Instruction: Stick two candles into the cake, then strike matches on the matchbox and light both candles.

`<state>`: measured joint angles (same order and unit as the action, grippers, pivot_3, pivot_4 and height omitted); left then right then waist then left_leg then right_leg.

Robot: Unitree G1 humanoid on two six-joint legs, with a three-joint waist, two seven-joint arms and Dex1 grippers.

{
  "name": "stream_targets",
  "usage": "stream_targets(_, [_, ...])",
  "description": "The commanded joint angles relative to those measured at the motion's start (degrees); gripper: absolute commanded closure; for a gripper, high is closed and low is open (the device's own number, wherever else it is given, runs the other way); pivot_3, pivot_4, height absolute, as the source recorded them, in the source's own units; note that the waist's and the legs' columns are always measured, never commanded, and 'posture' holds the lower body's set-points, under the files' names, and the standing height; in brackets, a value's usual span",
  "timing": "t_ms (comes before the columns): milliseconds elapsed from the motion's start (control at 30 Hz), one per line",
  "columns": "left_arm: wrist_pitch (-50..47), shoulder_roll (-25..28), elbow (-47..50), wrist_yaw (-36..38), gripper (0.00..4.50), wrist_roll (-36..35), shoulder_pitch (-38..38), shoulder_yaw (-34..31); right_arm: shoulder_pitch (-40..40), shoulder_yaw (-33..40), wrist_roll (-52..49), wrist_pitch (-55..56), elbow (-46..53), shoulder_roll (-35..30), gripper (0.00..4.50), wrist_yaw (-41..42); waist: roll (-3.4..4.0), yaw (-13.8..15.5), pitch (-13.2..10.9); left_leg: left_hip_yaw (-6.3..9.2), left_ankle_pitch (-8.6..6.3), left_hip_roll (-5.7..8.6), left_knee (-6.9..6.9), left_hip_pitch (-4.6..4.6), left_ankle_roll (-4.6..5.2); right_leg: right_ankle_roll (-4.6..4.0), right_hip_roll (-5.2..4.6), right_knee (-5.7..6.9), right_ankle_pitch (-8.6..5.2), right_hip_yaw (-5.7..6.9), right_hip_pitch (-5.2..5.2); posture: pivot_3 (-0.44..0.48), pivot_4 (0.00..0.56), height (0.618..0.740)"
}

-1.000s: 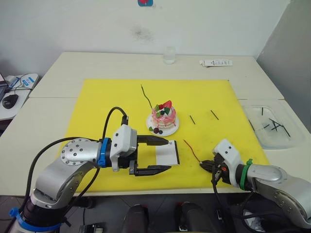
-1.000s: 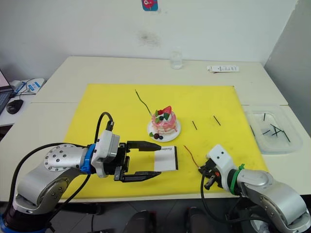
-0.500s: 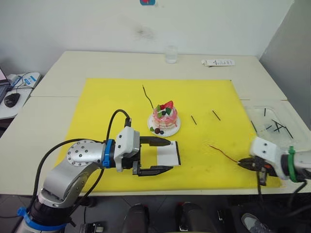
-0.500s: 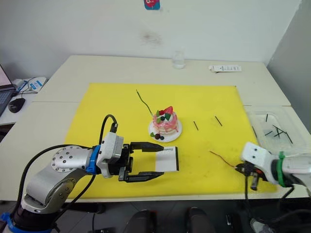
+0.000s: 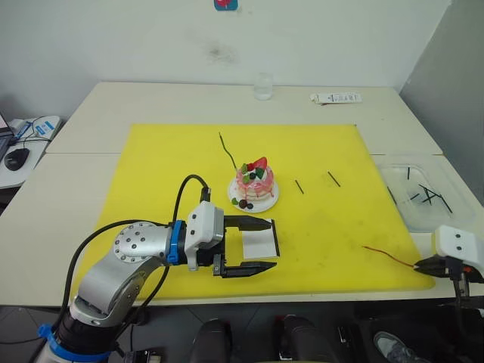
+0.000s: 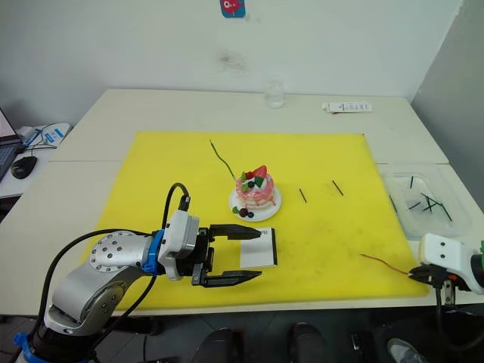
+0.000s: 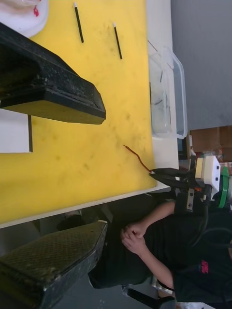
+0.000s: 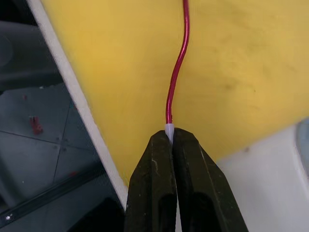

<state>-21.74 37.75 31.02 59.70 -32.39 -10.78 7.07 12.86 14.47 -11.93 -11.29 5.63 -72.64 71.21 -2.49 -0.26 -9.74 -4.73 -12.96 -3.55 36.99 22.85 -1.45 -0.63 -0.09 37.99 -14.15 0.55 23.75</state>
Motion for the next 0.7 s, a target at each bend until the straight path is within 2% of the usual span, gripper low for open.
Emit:
stream_targets(33, [0.75, -0.72, 1.51, -0.82, 0.93, 0.03, -0.45, -0.02, -1.44, -0.19, 1.1, 0.2, -0.88, -0.7, 4.48, 0.88, 0.01, 0.11, 0.0, 0.01, 0.0, 0.0, 0.0, 0.01, 0.0, 0.0, 0.0, 0.0, 0.0, 0.01, 0.0, 0.0, 0.15, 0.74])
stream_targets(133, [0.45, -0.8, 1.45, -1.3, 0.93, -0.13, -0.64, -0.36, -2.18, -0.8, 1.37, -1.05, -0.64, -0.86, 3.79, 1.28, 0.01, 0.14, 0.0, 0.02, 0.0, -0.02, -0.01, 0.0, 0.0, -0.01, 0.0, 0.01, -0.01, 0.02, 0.0, 0.0, 0.15, 0.74])
stream_targets(267, [0.52, -0.85, 1.44, -1.49, 0.93, 0.03, -0.69, -0.08, -2.64, -2.18, 2.56, -2.85, 0.39, -1.67, 2.47, 2.15, 0.02, 0.13, 0.0, 0.01, 0.0, -0.02, 0.0, 0.0, 0.0, -0.01, -0.01, 0.01, -0.01, 0.01, 0.0, 0.0, 0.15, 0.74])
stream_targets(500, [0.67, -1.81, 1.91, -2.6, 0.93, 0.3, -0.55, 0.76, -7.29, -5.35, 2.96, -11.42, 4.67, -4.34, 2.47, 2.21, 0.11, 0.11, 0.01, 0.01, 0.0, -0.02, 0.0, -0.02, 0.0, -0.01, -0.02, 0.04, -0.01, 0.01, 0.0, 0.0, 0.15, 0.74])
stream_targets(700, [0.14, -3.2, 2.77, -4.25, 0.93, 0.54, -0.33, 1.26, -10.52, -10.06, 4.48, -14.12, 6.96, -5.51, 2.47, 3.24, 0.1, 0.14, 0.0, 0.02, 0.0, -0.03, -0.01, -0.01, 0.0, -0.02, -0.02, 0.02, -0.01, 0.02, 0.01, 0.0, 0.15, 0.74])
